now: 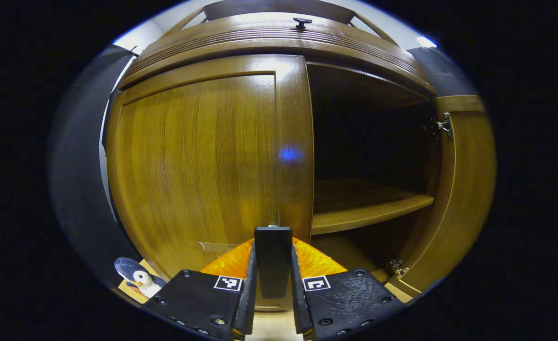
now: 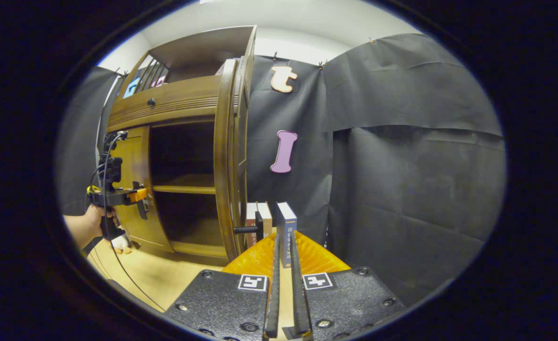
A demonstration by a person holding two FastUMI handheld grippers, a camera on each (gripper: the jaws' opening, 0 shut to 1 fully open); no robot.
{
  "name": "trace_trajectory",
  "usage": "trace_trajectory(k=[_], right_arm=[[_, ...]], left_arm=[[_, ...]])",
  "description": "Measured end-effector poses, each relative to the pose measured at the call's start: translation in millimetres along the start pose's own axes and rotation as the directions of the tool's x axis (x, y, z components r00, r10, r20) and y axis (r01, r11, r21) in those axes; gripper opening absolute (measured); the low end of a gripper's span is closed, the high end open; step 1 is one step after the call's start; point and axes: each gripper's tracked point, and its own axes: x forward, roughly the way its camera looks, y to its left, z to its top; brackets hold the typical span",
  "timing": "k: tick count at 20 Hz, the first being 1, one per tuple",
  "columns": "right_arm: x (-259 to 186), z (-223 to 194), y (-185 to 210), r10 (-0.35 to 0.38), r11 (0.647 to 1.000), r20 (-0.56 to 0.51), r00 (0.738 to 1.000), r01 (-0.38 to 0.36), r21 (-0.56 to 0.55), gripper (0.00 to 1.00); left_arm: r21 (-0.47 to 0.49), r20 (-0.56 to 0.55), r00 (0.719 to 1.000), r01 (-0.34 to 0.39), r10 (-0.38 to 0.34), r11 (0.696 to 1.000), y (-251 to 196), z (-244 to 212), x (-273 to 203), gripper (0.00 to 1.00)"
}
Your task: Open the right door of the double-door shoe cabinet with the right hand, and open the left door with the left hand.
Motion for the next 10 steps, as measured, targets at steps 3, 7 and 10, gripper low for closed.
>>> trace_trajectory(k=[3,7,10], right_arm=[[-3,-1,2,0.001,1.000,-0.004,1.000,-0.001,-0.004,0.17],[-5,-4,3,-0.010,1.000,-0.009,1.000,0.010,-0.011,0.27],[-9,-4,7,-0.011,1.000,-0.006,1.000,0.010,-0.011,0.36]], left_arm=[[-0.002,-0.014,1.000,0.005,-0.005,1.000,1,-1,0,0.29],[-0.010,-0.023,1.000,0.010,-0.010,1.000,1,-2,-9,0.28],[-0.021,-0.028,0.999,0.022,-0.022,1.000,2,-6,-23,0.28]])
